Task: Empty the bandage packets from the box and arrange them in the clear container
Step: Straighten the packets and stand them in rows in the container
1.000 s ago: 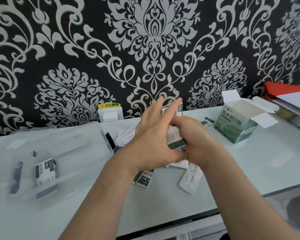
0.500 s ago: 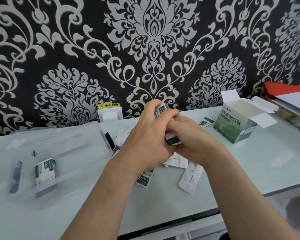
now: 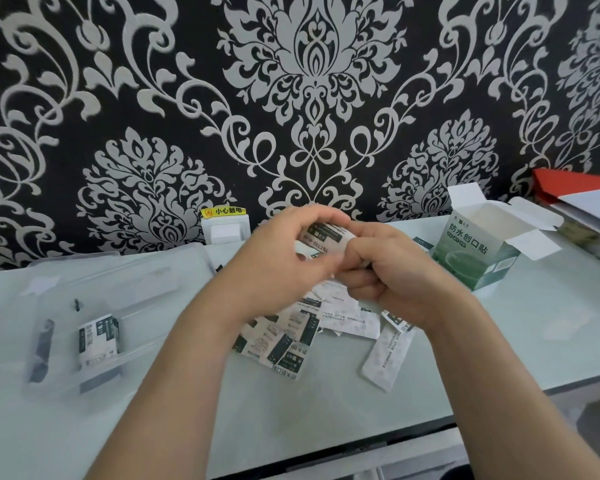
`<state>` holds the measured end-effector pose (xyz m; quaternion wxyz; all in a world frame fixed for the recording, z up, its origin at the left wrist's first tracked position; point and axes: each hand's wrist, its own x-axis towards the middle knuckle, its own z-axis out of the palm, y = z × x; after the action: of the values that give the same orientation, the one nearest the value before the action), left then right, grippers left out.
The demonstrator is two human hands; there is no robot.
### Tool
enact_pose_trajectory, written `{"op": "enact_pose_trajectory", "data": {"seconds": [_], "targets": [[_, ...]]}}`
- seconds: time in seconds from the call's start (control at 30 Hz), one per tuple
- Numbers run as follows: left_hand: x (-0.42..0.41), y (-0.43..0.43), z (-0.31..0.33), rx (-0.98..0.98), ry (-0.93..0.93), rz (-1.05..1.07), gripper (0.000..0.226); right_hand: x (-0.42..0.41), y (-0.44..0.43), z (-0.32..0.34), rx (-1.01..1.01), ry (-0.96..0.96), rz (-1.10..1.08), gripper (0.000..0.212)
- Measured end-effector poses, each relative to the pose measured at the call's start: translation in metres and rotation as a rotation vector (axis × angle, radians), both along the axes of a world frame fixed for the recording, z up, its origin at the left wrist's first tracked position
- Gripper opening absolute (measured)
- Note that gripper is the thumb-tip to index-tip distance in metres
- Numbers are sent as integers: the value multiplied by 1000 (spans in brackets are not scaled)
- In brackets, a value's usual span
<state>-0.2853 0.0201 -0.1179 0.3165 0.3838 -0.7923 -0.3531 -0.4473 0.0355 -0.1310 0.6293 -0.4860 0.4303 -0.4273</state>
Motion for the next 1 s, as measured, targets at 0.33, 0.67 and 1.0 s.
{"op": "enact_pose_trajectory", "data": {"seconds": [0.33, 0.67, 1.0], "targets": [[31, -4, 4, 69, 167, 121, 22, 26, 4, 10, -27, -33, 172, 30], [104, -4, 11, -121, -24, 361, 22, 99, 2, 16, -512, 604, -84, 11], [176, -4, -7, -80, -137, 475, 22, 183, -24, 15, -280, 714, 190, 16]]}}
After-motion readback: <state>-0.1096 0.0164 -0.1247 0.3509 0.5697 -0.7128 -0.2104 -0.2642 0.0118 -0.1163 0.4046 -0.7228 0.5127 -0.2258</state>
